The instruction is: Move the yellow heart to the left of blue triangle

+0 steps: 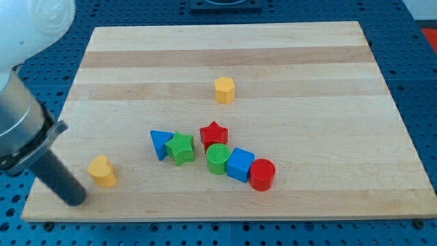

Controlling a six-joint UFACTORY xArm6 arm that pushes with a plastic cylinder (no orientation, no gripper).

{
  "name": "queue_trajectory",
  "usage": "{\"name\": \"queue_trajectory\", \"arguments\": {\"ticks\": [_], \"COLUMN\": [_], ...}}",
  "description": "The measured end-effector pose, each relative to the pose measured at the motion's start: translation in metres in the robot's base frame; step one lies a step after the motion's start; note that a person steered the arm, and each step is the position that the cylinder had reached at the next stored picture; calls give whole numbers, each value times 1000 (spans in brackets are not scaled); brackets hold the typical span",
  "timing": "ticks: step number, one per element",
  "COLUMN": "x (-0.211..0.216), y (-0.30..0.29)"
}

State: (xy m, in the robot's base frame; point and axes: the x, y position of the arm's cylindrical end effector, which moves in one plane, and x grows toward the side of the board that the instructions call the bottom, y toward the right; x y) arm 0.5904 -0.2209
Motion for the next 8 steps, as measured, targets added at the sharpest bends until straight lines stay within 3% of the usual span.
{"name": "queue_trajectory", "arguments": {"ticks": [2,3,4,5,8], "x": [-84,-100,-58,-22,-128], "y": [48,53,40,62,133]}}
